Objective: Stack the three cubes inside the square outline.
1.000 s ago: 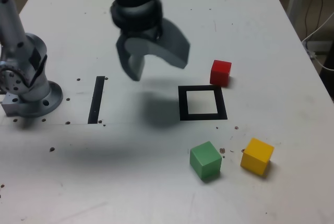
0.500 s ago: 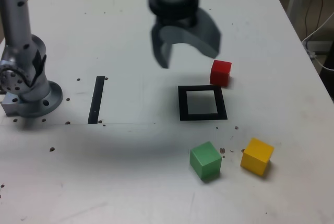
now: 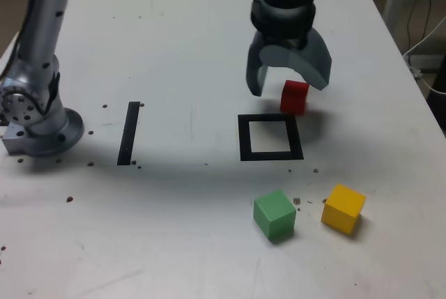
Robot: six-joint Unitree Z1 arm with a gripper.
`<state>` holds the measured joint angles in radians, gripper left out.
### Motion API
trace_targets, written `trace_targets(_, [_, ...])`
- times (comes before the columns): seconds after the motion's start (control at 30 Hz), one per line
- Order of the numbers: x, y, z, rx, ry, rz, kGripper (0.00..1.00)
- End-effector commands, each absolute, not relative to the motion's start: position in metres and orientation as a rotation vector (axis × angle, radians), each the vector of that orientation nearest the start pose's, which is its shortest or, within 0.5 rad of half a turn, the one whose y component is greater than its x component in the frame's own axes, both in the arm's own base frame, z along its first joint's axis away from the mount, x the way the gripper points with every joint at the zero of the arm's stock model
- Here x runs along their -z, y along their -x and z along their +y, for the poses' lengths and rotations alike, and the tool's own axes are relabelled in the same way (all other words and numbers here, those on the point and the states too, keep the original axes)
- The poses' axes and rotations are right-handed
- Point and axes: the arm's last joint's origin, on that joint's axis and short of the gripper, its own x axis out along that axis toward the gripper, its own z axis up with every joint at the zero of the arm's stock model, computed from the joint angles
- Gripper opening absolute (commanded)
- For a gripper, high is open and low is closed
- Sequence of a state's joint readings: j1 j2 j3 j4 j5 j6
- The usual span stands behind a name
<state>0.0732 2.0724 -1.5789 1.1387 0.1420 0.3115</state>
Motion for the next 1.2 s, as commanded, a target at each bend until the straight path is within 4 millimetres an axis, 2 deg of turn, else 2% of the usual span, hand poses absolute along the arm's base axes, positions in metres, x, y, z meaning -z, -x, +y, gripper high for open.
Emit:
trace_targets(0.0, [-0.233, -0.384, 0.037, 0.094, -0.295, 1.663, 0.95])
trace_targets(0.13, [-0.224, -0.393, 0.04, 0.1, -0.298, 1.689, 0.84])
trace_targets(0.2, [-0.221, -0.397, 0.041, 0.1, -0.3, 1.699, 0.72])
trace_targets(0.23, [-0.22, -0.399, 0.041, 0.099, -0.302, 1.702, 0.62])
trace_targets(0.33, [-0.219, -0.402, 0.042, 0.099, -0.309, 1.705, 0.43])
trace_targets(0.43, [-0.217, -0.402, 0.042, 0.104, -0.312, 1.716, 0.33])
trace_targets(0.6, [-0.214, -0.403, 0.042, 0.114, -0.307, 1.738, 0.3])
trace_targets(1.17, [-0.213, -0.403, 0.039, 0.129, -0.298, 1.746, 0.29])
